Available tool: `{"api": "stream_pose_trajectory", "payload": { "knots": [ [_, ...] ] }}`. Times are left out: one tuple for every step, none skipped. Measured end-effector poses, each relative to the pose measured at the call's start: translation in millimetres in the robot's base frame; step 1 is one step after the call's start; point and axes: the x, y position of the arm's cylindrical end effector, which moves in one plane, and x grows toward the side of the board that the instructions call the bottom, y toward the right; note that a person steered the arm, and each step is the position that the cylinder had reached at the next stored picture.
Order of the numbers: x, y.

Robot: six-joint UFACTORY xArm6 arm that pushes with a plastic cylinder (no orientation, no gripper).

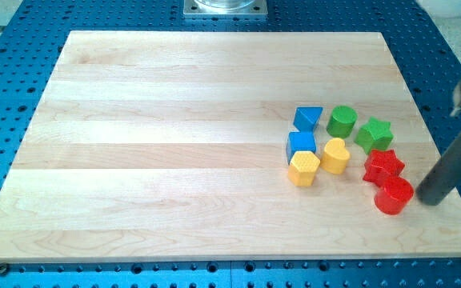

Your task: Move the red circle to the bottom of the yellow heart

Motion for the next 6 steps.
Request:
{"api": "stream_pose_trajectory", "payload": {
  "knots": [
    [15.2,-25.5],
    [14.8,-48.9],
    [15.0,-66.0],
    [17.4,-66.0],
    [18.3,-65.8],
    [20.1,-24.8]
  ]
}}
